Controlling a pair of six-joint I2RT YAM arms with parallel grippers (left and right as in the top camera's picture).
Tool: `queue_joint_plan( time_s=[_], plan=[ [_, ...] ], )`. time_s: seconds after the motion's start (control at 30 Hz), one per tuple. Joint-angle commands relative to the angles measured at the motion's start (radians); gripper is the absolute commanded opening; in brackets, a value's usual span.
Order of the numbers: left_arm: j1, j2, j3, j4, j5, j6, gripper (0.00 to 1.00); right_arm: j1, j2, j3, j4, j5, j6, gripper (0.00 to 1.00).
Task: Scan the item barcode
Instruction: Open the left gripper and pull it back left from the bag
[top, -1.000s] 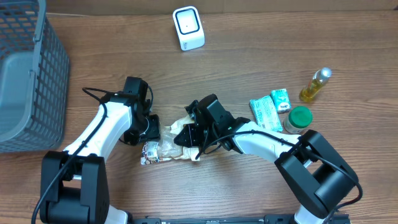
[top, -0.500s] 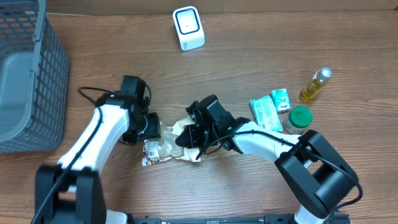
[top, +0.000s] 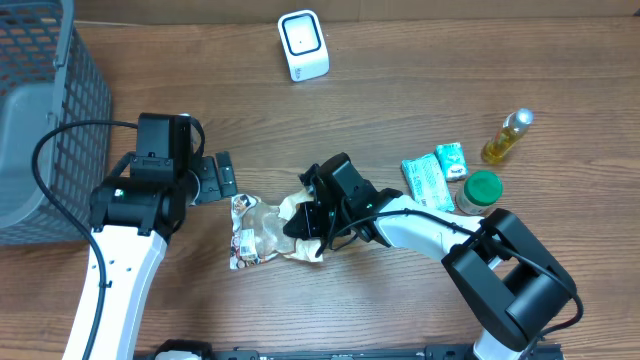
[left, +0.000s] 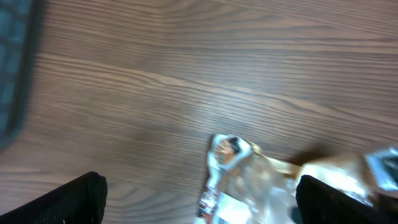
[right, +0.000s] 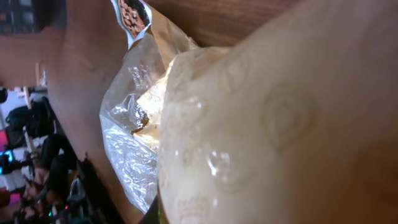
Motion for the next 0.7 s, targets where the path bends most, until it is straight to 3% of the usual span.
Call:
queue_joint_plan(
  time_s=[0.0,0.23,0.47,0.67],
  plan=[
    [0.014,0.015,0.006,-0.003,-0.106,-0.014,1.00,-0.023,0.005,-0.004,-0.006,-0.107,-0.100,0.04],
    [0.043,0.089,0.006,-0.003,-0.121,-0.014,1.00,-0.130,0.005,-0.003,-0.047,-0.364,-0.269,0.05],
    [0.044,0.181,0.006,-0.003,-0.115,-0.014,1.00,-0.193,0.005,-0.003,-0.169,-0.366,-0.410,0.05],
    [0.043,0.248,0.006,-0.002,-0.115,-0.014,1.00,-0.193,0.005,-0.003,-0.159,-0.420,-0.451,0.05]
  ],
)
